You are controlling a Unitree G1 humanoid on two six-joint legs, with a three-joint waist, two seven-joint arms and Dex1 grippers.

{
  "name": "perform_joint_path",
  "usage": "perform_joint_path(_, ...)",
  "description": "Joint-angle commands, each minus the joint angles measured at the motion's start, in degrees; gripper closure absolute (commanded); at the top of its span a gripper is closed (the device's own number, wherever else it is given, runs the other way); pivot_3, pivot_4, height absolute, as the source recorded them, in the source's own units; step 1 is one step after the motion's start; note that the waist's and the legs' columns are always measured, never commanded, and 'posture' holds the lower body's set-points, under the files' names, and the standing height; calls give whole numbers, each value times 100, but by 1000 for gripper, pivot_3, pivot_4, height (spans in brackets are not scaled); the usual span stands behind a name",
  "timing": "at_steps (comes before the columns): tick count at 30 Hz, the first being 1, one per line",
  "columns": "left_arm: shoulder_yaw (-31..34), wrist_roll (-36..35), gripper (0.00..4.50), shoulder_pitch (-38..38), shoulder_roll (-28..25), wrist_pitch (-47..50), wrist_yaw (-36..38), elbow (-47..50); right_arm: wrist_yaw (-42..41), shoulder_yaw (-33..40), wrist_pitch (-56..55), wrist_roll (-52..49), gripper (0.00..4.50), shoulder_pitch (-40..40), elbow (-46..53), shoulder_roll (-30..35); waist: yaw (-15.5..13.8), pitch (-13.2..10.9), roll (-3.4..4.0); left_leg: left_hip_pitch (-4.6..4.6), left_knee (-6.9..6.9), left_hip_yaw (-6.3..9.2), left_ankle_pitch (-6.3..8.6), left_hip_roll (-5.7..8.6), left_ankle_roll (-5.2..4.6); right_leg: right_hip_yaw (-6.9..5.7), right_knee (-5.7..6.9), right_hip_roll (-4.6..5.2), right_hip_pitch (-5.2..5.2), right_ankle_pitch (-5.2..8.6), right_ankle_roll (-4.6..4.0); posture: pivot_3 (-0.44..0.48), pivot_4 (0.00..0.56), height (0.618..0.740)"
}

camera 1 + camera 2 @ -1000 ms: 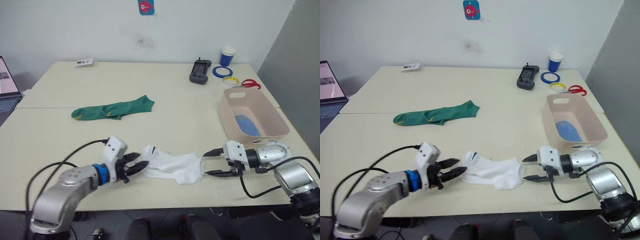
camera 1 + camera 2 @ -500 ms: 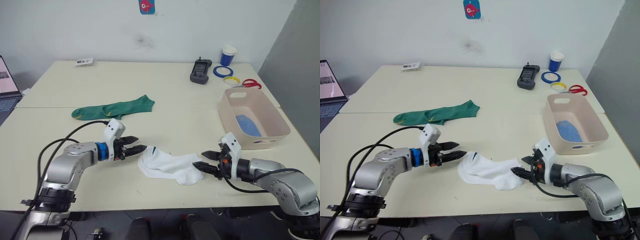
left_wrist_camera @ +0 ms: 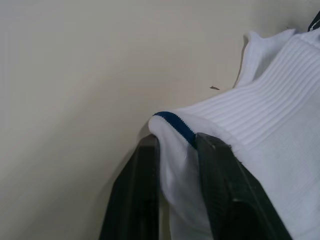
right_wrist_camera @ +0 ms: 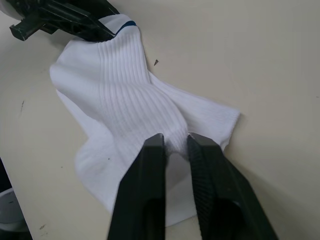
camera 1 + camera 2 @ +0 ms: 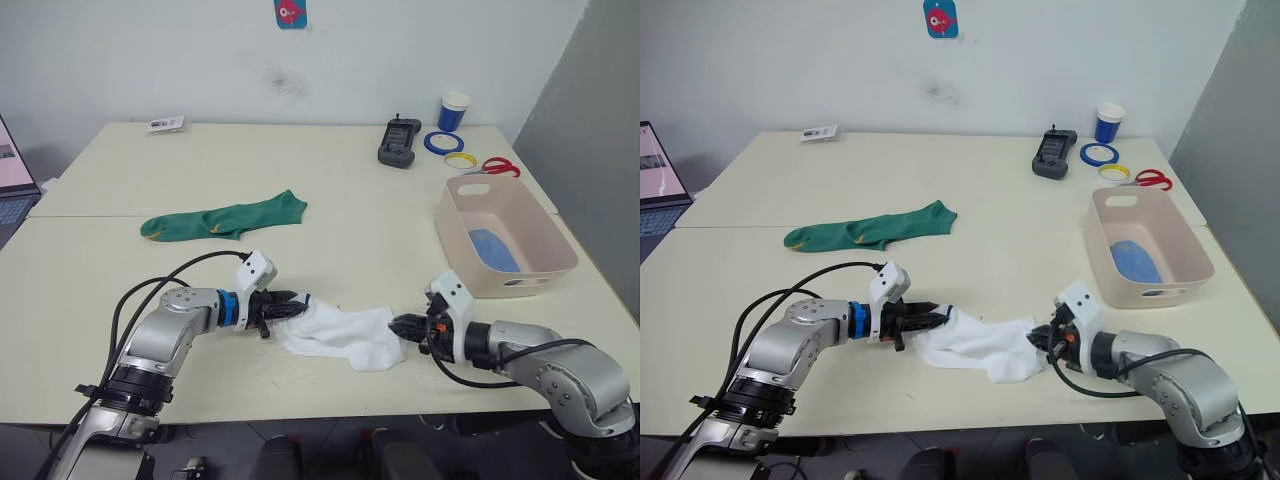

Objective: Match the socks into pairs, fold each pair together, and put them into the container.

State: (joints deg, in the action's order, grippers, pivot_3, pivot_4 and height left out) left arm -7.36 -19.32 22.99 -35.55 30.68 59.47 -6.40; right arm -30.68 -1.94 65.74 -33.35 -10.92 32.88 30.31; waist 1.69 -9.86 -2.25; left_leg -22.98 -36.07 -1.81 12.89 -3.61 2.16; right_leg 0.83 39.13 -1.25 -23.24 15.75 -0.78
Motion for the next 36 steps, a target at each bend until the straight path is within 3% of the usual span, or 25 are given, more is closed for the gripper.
perform_joint_path(1,72,-33,4462,41,-11,-41,52,189,69,16,41,-129,4500,-133,179,-26,0,0,0,0,0,0,0,0,0,0,0,0,0,0,0,0,150,740)
perform_joint_path(9,220,-157,4462,56,-17,45,16,345,-9,200,144,-223,4500,-313,124,79,0,0,0,0,0,0,0,0,0,1,0,0,0,0,0,0,150,740)
perform_joint_path(14,737,-596,4462,-370,-217,538,-199,1344,-305,492,305,-563,4500,-639,103,463,11,0,0,-2,0,2,0,-1,0,3,-1,2,-1,0,0,0,150,740)
perform_joint_path(19,1297,-971,4462,-1121,-245,1171,-889,2597,-710,616,427,-943,4500,-982,-149,827,12,0,0,2,3,9,0,-5,0,4,-3,1,-1,0,0,0,150,740)
perform_joint_path(28,1422,-970,4462,-2177,325,1292,-1992,3342,-1337,-201,163,-681,4500,-1251,-1181,1133,-2,0,0,2,2,9,0,1,-1,6,-4,11,1,0,0,0,150,740)
perform_joint_path(36,1298,-935,4462,-2476,426,1069,-2187,3444,-1712,-647,-489,-214,4500,-1516,-1826,1167,-1,0,0,3,2,8,0,1,-1,5,-4,9,1,0,0,0,150,740)
